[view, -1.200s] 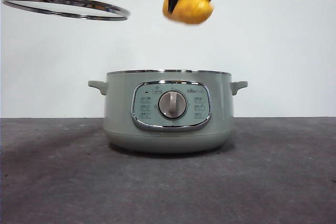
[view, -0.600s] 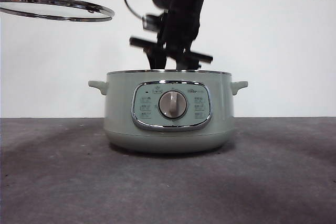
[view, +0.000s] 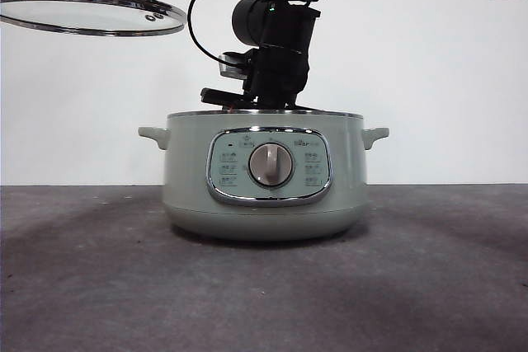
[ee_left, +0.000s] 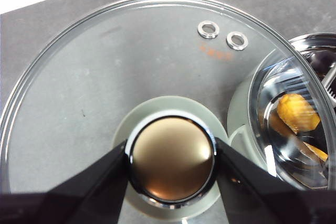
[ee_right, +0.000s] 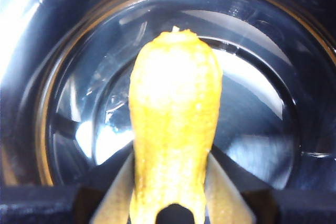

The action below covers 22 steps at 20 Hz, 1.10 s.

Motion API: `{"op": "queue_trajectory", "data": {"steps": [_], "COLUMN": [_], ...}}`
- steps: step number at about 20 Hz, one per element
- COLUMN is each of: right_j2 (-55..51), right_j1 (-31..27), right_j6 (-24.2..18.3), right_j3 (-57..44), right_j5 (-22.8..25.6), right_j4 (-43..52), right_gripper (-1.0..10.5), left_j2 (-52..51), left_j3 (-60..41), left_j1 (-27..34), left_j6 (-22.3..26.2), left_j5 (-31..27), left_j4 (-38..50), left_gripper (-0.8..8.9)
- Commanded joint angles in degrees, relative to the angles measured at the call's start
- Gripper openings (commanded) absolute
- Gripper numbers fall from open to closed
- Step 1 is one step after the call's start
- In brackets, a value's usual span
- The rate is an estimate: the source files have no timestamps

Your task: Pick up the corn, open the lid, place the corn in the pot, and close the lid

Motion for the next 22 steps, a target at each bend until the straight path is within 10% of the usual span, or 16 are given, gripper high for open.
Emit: {"op": "queue_trajectory", "data": {"steps": [1,2,11,16,22], "right_j2": [2.0,1.9,-15.1,-30.0,-44.0], "right_j1": [0.3,0.3,6.0,6.3,8.0], "right_j6": [0.8,1.0,2.3,2.3,3.5], "right_j3": [-0.3,-0.3,-0.1,-0.2,-5.9], "right_j5": [0.4,0.6,15.0,21.9,22.3], "right_j4": [-0.7,-0.9,-5.3,-14.1,-14.4], "right_gripper": [3.1,4.9,5.0,-0.2,-0.2], "left_j2": [-1.0,-1.0,-1.0,-1.0,-0.9], "left_j3": [0.4,0.4,0.4,0.4,0.4], "left_j1": [0.1,0.1,-0.1,-3.0,-9.8], "left_j6": [0.7,0.6,0.1,-0.7,-2.0], "left_j5": [0.2,0.2,4.3,4.3,4.2], "left_j4": [1.7,1.7,1.5,1.1,1.1], "left_gripper": [-0.12,-0.12,-0.12,-0.13,-0.12]}}
